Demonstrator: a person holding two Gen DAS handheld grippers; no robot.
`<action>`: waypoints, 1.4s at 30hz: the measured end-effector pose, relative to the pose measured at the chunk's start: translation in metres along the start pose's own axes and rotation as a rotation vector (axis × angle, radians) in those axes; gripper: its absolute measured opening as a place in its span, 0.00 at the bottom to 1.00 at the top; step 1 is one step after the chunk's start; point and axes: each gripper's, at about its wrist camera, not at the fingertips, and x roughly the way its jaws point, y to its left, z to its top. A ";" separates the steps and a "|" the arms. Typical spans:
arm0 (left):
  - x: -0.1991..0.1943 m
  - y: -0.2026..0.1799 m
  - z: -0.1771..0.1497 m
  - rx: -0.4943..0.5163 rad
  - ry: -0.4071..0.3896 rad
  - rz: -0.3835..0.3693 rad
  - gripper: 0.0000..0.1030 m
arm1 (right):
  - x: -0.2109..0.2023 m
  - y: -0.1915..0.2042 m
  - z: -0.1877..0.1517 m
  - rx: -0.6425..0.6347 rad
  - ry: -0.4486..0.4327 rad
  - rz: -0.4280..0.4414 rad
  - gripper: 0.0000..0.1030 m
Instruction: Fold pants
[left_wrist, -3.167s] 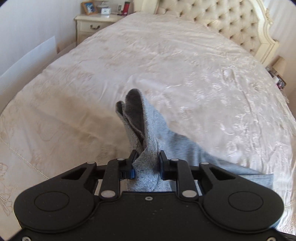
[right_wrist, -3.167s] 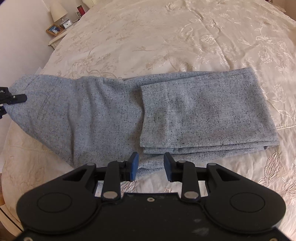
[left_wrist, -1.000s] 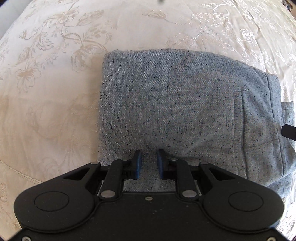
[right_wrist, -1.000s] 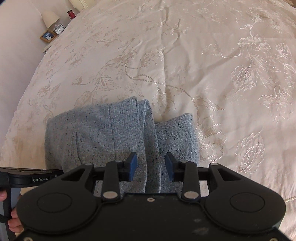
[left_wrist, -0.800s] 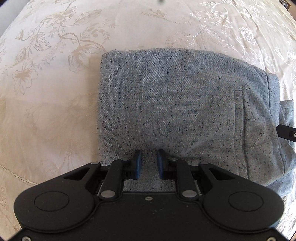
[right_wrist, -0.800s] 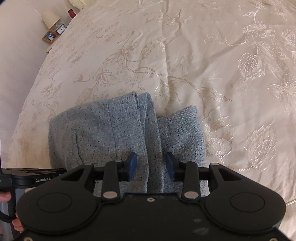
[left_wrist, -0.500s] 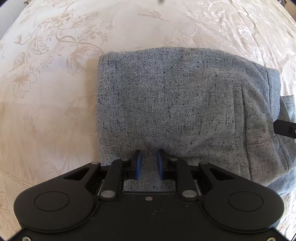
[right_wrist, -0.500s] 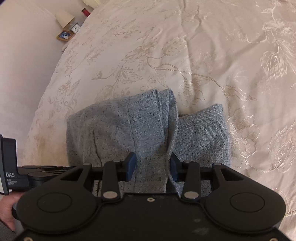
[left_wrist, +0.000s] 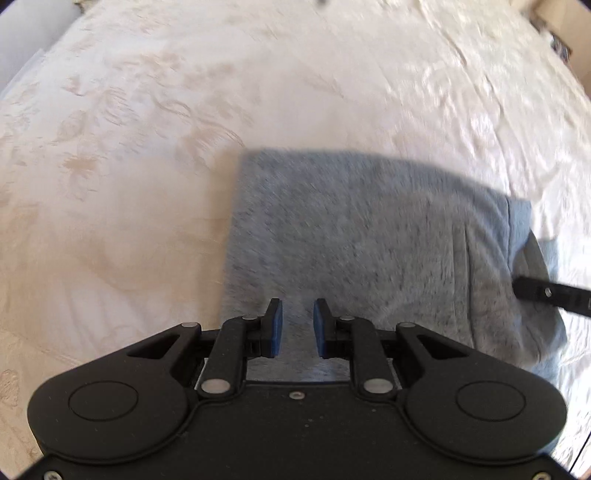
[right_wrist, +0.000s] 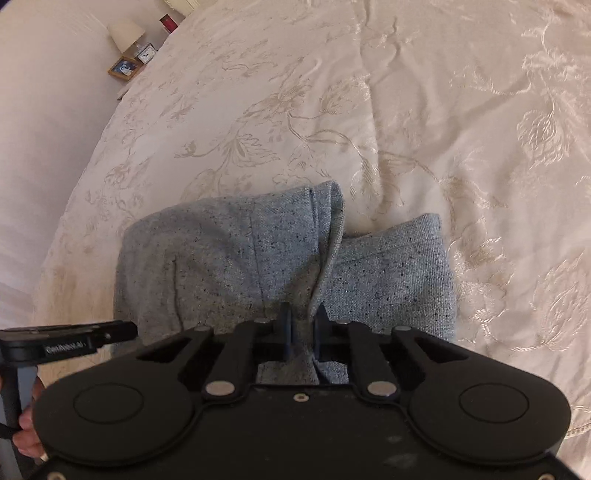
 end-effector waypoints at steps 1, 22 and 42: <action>-0.007 0.005 0.000 -0.009 -0.018 0.015 0.26 | -0.007 0.005 0.000 -0.012 -0.016 -0.001 0.12; -0.034 -0.018 -0.014 0.168 -0.046 0.029 0.28 | -0.079 -0.046 -0.031 0.034 -0.199 -0.208 0.29; 0.022 -0.015 -0.008 0.216 -0.044 0.155 0.64 | -0.039 -0.033 -0.033 -0.058 -0.095 -0.276 0.41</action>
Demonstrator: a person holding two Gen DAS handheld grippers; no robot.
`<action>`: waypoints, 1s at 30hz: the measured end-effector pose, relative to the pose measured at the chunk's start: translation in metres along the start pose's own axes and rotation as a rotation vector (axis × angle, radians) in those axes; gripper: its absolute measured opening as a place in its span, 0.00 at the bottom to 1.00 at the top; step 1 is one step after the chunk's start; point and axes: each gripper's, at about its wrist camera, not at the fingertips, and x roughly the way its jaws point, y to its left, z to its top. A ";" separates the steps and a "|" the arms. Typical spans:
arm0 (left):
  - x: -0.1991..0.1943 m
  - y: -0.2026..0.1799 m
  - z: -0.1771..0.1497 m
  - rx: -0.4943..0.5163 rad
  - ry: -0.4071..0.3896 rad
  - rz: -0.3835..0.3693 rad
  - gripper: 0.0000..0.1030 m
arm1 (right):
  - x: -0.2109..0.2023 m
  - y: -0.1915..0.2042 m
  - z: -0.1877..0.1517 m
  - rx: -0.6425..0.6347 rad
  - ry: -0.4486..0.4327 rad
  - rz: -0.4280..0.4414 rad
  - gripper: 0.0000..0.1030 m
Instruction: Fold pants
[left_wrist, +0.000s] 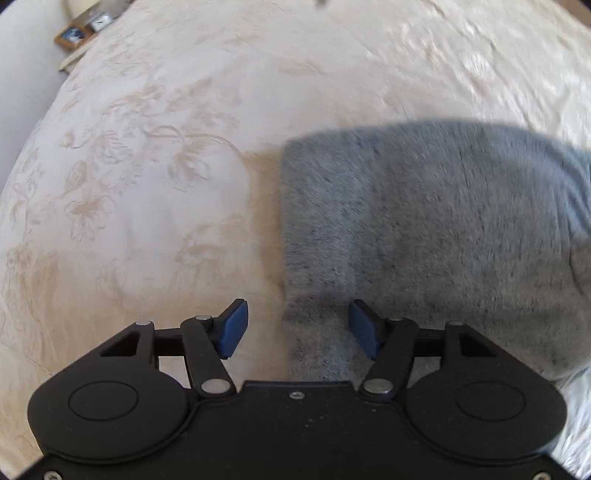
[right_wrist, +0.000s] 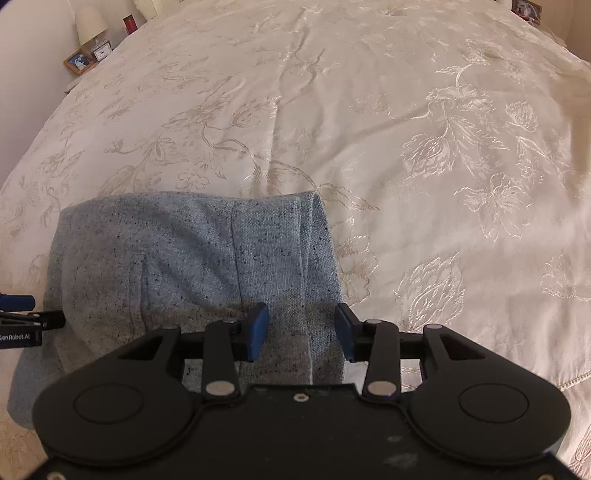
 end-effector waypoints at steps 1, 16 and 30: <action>-0.005 0.006 -0.001 -0.016 -0.027 -0.003 0.64 | -0.005 -0.005 0.000 0.023 -0.008 0.008 0.41; 0.026 0.018 0.002 -0.131 0.053 -0.267 0.64 | 0.037 -0.051 -0.003 0.337 0.130 0.307 0.52; 0.019 0.018 0.004 -0.175 0.039 -0.293 0.19 | 0.032 -0.014 0.007 0.203 0.107 0.287 0.32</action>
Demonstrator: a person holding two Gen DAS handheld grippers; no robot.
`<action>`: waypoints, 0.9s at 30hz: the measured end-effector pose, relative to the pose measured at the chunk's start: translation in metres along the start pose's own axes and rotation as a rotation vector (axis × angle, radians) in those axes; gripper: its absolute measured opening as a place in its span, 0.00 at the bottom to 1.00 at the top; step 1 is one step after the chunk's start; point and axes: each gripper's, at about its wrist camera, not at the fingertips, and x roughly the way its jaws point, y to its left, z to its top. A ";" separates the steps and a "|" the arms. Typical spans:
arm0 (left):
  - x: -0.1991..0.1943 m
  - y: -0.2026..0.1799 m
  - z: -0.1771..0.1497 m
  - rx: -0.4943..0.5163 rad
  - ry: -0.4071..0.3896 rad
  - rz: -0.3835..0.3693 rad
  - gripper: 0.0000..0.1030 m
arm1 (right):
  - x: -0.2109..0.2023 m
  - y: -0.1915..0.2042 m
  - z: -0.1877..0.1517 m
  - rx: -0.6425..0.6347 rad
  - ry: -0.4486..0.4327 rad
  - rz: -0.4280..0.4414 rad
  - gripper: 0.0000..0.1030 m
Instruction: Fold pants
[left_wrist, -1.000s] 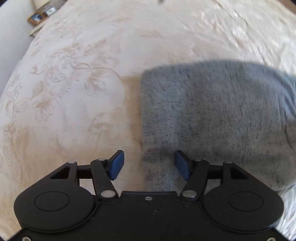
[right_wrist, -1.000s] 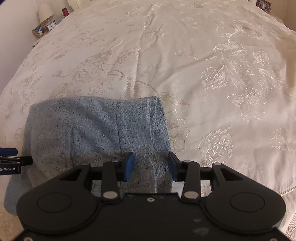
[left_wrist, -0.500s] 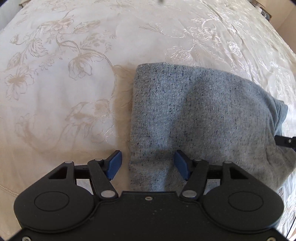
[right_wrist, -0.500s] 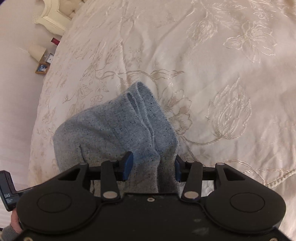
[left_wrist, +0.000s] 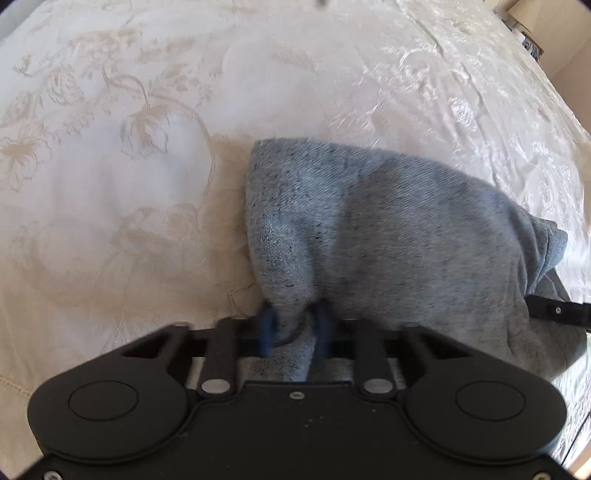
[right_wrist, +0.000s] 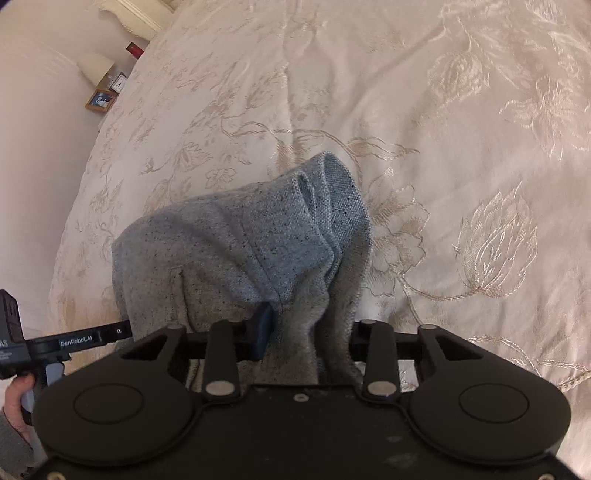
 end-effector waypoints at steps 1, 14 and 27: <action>-0.004 -0.008 -0.001 0.028 -0.017 0.027 0.17 | -0.006 0.007 -0.002 -0.023 -0.020 -0.009 0.31; -0.085 -0.018 -0.007 0.063 -0.207 0.111 0.14 | -0.064 0.084 -0.011 -0.155 -0.165 0.021 0.26; -0.118 0.097 -0.006 -0.085 -0.152 0.292 0.27 | -0.016 0.190 0.002 -0.193 -0.071 0.137 0.35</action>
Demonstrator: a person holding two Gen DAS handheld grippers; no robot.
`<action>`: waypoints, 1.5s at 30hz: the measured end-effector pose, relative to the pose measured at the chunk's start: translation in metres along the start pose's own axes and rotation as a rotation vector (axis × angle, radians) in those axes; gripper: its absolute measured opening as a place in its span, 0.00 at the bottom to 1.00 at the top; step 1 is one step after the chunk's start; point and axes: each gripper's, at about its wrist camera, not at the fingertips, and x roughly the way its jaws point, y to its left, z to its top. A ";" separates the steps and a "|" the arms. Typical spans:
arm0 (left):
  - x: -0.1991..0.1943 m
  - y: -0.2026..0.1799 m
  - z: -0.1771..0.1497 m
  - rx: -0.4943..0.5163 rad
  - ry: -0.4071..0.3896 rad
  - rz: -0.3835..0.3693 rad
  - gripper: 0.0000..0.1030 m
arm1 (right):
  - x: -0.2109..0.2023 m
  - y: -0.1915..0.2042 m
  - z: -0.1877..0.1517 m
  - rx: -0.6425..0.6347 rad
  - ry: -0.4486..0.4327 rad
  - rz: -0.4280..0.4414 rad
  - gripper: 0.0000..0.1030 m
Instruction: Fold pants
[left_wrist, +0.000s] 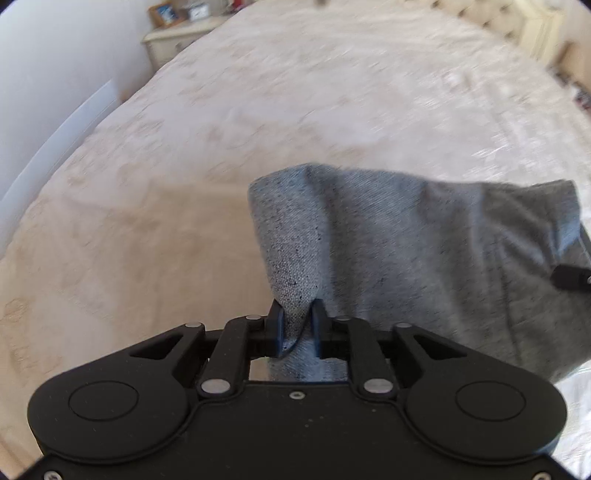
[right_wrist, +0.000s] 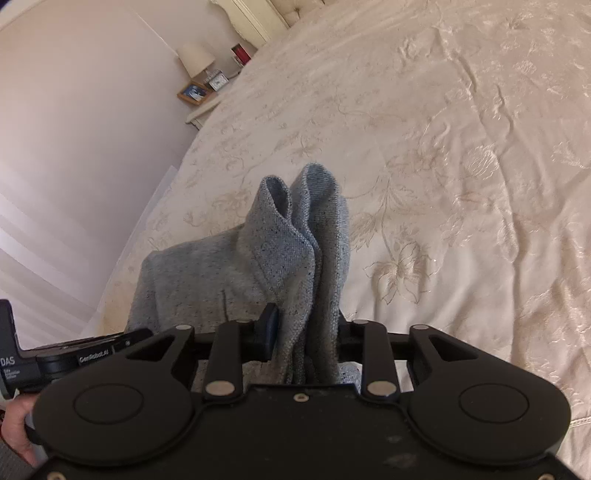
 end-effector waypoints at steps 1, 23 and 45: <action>0.009 0.009 -0.002 -0.028 0.028 0.037 0.27 | 0.014 0.002 0.001 0.002 0.021 -0.049 0.35; 0.104 -0.007 0.018 -0.004 0.072 0.025 0.29 | 0.150 0.067 -0.004 -0.240 0.097 -0.314 0.29; -0.012 -0.026 -0.021 -0.100 0.033 0.041 0.29 | 0.014 0.084 -0.035 -0.286 -0.045 -0.213 0.33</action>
